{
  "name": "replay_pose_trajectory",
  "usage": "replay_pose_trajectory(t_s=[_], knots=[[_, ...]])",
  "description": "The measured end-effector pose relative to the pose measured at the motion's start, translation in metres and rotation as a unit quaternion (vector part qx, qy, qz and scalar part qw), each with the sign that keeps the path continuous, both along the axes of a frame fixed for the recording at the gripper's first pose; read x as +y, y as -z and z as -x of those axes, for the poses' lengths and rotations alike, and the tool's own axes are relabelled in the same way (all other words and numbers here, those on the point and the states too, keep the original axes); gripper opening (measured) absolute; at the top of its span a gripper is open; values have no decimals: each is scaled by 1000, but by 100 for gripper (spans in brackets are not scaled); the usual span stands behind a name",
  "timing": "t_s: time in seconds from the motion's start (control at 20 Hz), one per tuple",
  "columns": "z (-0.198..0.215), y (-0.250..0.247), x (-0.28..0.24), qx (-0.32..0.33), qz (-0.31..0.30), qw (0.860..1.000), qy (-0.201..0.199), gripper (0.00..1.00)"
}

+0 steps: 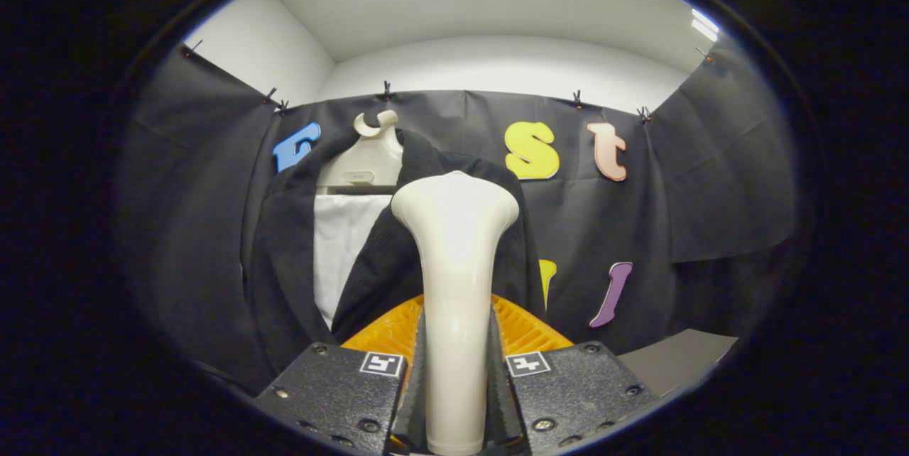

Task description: Iron the clothes twice with a garment steamer, once on the left side and once on the right side.

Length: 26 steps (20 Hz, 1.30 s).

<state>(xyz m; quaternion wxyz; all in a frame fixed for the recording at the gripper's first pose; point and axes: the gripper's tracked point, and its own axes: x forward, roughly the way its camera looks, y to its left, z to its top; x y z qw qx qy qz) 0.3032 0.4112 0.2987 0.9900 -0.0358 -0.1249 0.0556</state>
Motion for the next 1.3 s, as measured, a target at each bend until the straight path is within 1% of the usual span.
replay_pose_trajectory(t_s=[0.75, 0.9, 1.0, 1.3], knots=[[17, 100, -10, 88, 16, 996, 12, 39], [14, 122, -11, 110, 22, 994, 15, 39], [24, 142, -13, 126, 26, 992, 15, 39], [32, 195, -14, 169, 46, 985, 12, 39]])
